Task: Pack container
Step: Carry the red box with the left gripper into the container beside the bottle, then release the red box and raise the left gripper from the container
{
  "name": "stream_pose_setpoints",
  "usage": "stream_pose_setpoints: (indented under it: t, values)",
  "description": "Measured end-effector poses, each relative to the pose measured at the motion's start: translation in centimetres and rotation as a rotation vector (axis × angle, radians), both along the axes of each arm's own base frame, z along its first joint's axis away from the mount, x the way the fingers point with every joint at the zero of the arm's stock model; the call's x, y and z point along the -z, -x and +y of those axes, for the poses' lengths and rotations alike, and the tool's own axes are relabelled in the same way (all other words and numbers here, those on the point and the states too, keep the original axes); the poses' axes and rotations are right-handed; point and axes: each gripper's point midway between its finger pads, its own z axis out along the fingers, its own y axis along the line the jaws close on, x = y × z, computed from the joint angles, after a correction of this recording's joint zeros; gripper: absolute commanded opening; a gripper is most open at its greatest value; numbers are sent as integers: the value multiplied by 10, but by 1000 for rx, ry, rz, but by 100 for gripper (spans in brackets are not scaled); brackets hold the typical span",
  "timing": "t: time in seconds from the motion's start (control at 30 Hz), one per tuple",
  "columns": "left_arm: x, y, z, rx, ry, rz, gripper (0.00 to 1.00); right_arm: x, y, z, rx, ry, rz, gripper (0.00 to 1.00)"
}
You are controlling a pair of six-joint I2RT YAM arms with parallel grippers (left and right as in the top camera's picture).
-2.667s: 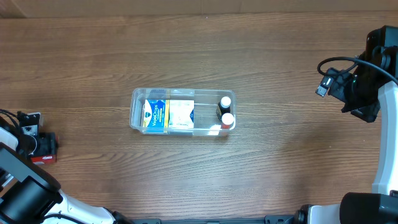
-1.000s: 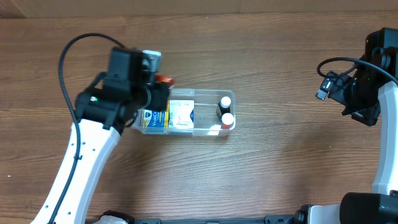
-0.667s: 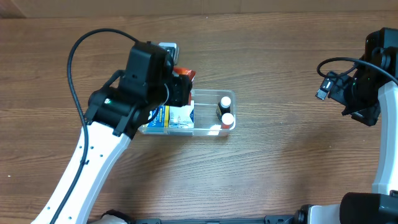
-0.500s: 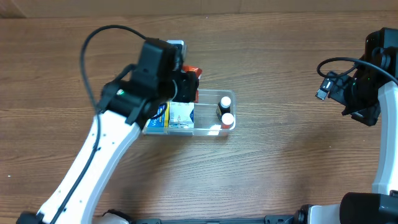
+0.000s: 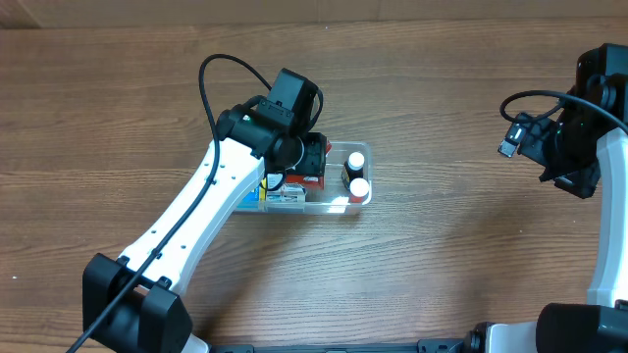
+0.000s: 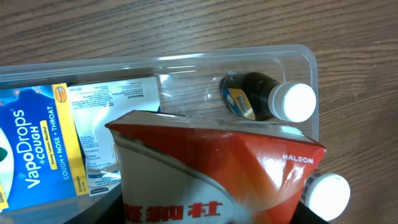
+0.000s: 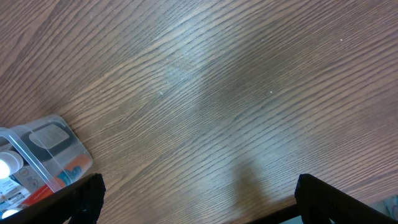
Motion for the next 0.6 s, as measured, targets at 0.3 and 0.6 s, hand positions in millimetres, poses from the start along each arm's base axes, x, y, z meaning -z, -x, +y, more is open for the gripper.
stream_pose_setpoints:
  t: [0.3, 0.6]
  values:
    - [29, 5, -17, 41, -29, 59, 23, 0, 0, 0, 0, 0, 0, 100]
    - [47, 3, -23, 49, -42, 88, 30, 0, 0, 0, 0, 0, 0, 100]
